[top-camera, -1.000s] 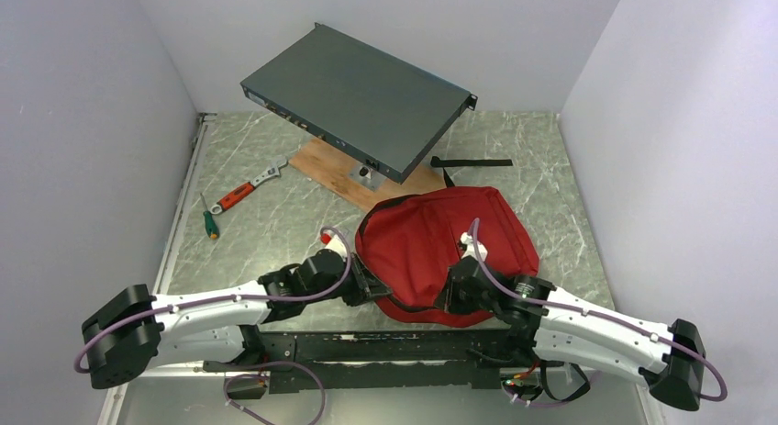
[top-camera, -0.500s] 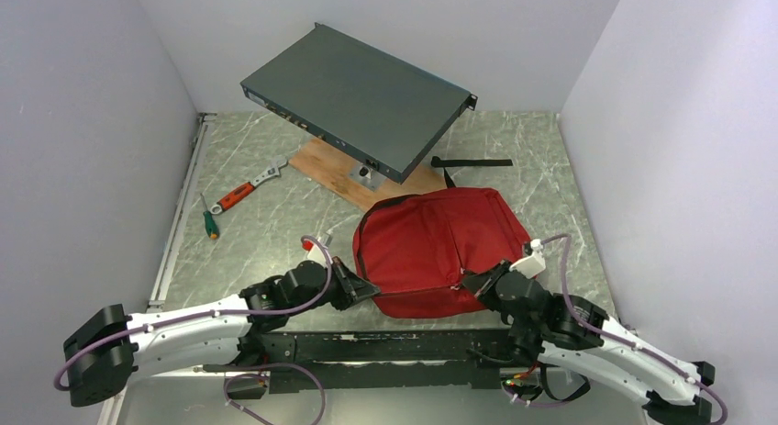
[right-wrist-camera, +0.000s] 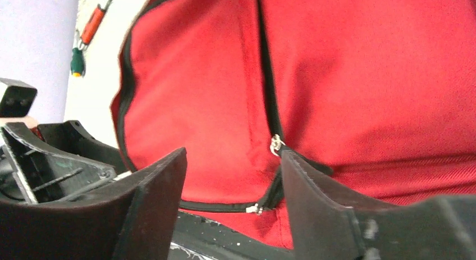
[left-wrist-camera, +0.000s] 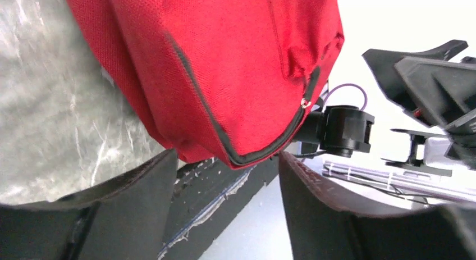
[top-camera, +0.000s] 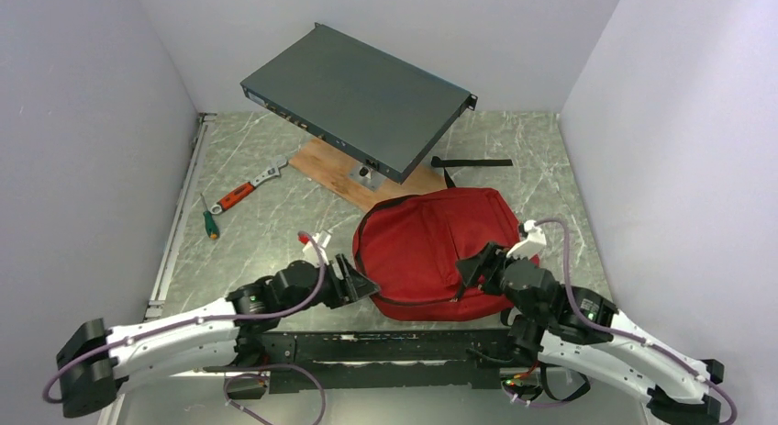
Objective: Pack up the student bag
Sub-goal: Zip the student bag at the center of the board, then reset both arms
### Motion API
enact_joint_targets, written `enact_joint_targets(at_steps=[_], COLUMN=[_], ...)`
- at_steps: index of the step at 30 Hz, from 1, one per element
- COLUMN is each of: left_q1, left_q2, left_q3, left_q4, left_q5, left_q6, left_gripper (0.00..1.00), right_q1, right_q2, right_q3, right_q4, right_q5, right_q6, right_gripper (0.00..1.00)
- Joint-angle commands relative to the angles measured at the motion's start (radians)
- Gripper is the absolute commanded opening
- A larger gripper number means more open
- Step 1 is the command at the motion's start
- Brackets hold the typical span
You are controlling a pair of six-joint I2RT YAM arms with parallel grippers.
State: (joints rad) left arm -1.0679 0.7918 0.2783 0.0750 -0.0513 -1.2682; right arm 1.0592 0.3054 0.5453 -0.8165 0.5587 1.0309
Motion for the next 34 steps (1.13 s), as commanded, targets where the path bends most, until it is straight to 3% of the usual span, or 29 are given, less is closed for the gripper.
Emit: enact_joint_targets(at_steps=[1, 6, 12, 21, 34], left_q1=[0.008, 0.009, 0.009, 0.009, 0.009], left_q2=[-0.206, -0.378, -0.347, -0.364, -0.367], left_q3=[0.132, 0.416, 0.781, 0.943, 0.949], left_q4=[-0.193, -0.393, -0.597, -0.602, -0.599], left_q5=[-0.129, -0.252, -0.343, -0.381, -0.386], left_q6=[0.243, 0.646, 0.986, 1.13, 1.159], left_gripper=[0.75, 0.88, 0.93, 0.99, 1.0], right_q1=[0.001, 0.001, 0.001, 0.0, -0.001], right_q2=[0.096, 0.166, 0.186, 0.196, 0.165], right_q3=[0.275, 0.548, 0.721, 0.81, 0.788], right_q4=[0.064, 0.102, 0.247, 0.377, 0.407], right_q5=[0.06, 0.096, 0.07, 0.003, -0.007], right_q6=[-0.229, -0.486, -0.685, -0.759, -0.784], right_gripper=[0.74, 0.98, 1.0, 1.0, 1.0])
